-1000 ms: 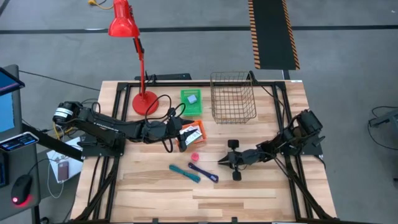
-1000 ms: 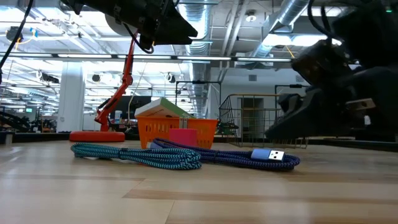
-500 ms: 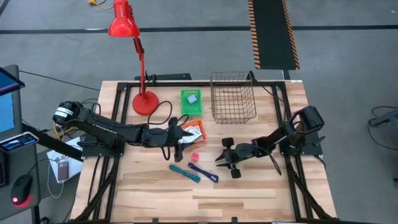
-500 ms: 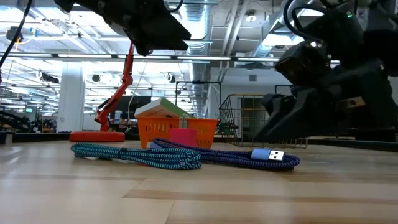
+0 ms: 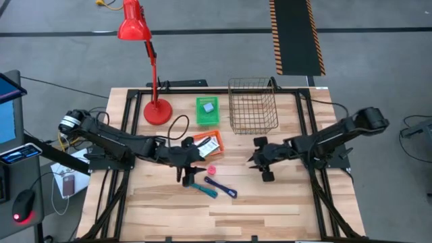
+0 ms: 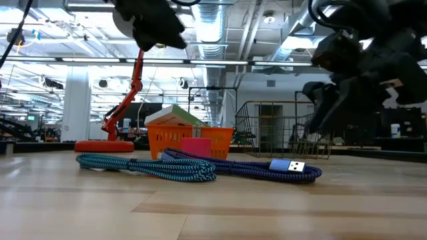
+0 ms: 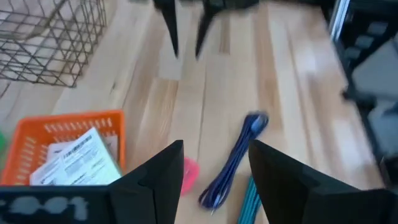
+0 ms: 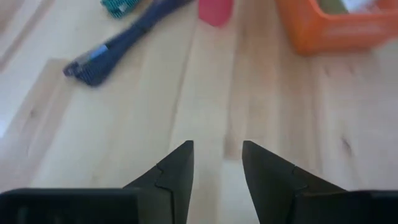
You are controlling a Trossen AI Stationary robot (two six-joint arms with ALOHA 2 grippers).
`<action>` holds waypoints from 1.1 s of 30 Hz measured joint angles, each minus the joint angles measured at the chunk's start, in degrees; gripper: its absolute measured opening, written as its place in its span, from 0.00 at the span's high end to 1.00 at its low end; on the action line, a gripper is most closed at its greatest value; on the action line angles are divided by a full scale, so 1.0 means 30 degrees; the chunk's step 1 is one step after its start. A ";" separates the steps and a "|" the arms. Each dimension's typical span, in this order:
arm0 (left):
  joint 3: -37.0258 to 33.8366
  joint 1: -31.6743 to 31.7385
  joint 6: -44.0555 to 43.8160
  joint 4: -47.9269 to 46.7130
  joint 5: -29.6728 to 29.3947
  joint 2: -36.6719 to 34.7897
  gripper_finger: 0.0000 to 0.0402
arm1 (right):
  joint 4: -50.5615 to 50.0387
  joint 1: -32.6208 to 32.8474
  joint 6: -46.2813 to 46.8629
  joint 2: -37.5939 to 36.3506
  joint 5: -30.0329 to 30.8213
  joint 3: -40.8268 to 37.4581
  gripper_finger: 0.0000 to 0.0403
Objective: Pick and place items into bin
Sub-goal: Put the pink adapter into the green bin
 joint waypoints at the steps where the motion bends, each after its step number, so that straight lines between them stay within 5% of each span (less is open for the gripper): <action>1: 0.0289 -0.0046 0.0352 -0.0818 0.0120 0.0045 0.58 | -0.0874 -0.0127 0.0007 -0.0599 0.0000 -0.0002 0.67; 8: 0.4168 0.0693 0.1841 -0.6292 0.1248 0.2944 0.58 | -0.4872 -0.0624 0.0056 -0.3412 0.0007 -0.0033 0.67; 16: 0.9430 0.1291 0.4232 -1.2731 0.1779 0.7538 0.58 | -0.5622 -0.0647 0.0207 -0.3902 0.0000 -0.0007 0.65; 24: 1.2414 0.1399 0.6802 -1.3837 0.1780 1.0426 0.58 | -0.5913 -0.0647 0.0209 -0.3896 0.0000 -0.0007 0.65; 33: 1.2751 0.1406 0.8011 -1.3521 0.1888 1.0944 0.58 | -0.6277 -0.0647 0.0136 -0.3896 0.0000 -0.0007 0.63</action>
